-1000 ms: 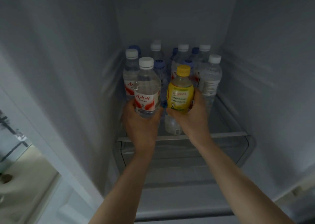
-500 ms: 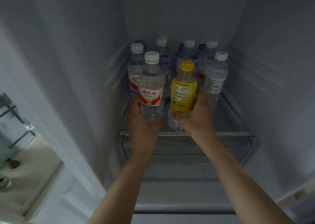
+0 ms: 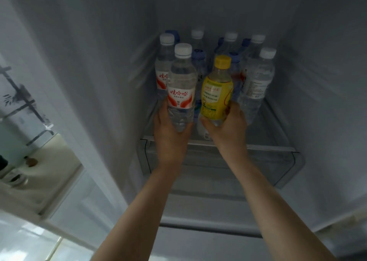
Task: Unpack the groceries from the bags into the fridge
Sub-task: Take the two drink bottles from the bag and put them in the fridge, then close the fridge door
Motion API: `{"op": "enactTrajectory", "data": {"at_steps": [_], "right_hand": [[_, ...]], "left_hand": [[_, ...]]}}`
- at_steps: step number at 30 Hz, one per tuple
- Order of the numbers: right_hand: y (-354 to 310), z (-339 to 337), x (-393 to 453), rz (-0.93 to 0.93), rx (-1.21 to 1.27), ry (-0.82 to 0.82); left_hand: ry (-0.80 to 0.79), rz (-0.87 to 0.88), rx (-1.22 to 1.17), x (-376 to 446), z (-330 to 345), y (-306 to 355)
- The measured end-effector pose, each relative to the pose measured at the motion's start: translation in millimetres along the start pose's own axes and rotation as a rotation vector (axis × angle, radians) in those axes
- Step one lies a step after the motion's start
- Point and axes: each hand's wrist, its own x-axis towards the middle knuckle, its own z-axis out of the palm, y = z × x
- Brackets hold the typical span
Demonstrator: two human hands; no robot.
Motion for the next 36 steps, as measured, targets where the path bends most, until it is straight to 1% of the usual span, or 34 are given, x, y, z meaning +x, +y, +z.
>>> {"op": "enactTrajectory", "data": {"at_steps": [3, 5, 7, 9, 11, 13, 17, 22, 27, 32, 36], "right_hand": [[0.8, -3.5, -3.3, 0.039, 0.010, -0.037], [2.1, -9.0, -10.1, 0.066, 0.000, -0.064], [0.1, -18.6, -24.2, 0.071, -0.024, -0.053], [-5.9, -29.8, -45.0, 0.078, -0.021, -0.036], [-15.3, -40.1, -69.8, 0.075, 0.006, -0.007], [-25.8, -48.1, -96.5, 0.062, 0.031, 0.029], [-41.1, -59.9, -154.4, 0.045, 0.044, 0.079], [-63.2, -75.4, -239.5, 0.006, 0.018, 0.121], [-83.7, -100.3, -316.6, 0.032, -0.024, 0.108], [-100.5, -128.8, -370.2, 0.070, -0.019, 0.123], [-107.1, -160.9, -397.8, 0.111, -0.004, 0.118]], "left_hand": [[-0.049, -0.065, -0.049, -0.3, -4.6, -0.3], [-0.052, -0.053, -0.011, -6.6, -10.4, 1.1], [-0.051, -0.033, 0.029, -17.9, -19.1, 1.6], [-0.084, -0.041, 0.055, -31.8, -29.3, 0.1], [-0.127, -0.087, 0.068, -49.0, -41.8, 2.6], [-0.142, -0.096, 0.064, -70.5, -57.2, 10.5], [-0.140, -0.013, 0.057, -120.0, -100.2, 25.9], [-0.203, 0.015, 0.073, -182.2, -158.0, 32.9], [-0.259, 0.003, 0.058, -244.1, -208.2, 39.8], [-0.285, -0.031, 0.056, -294.3, -236.3, 53.1], [-0.304, -0.023, 0.031, -329.0, -242.5, 69.6]]}}
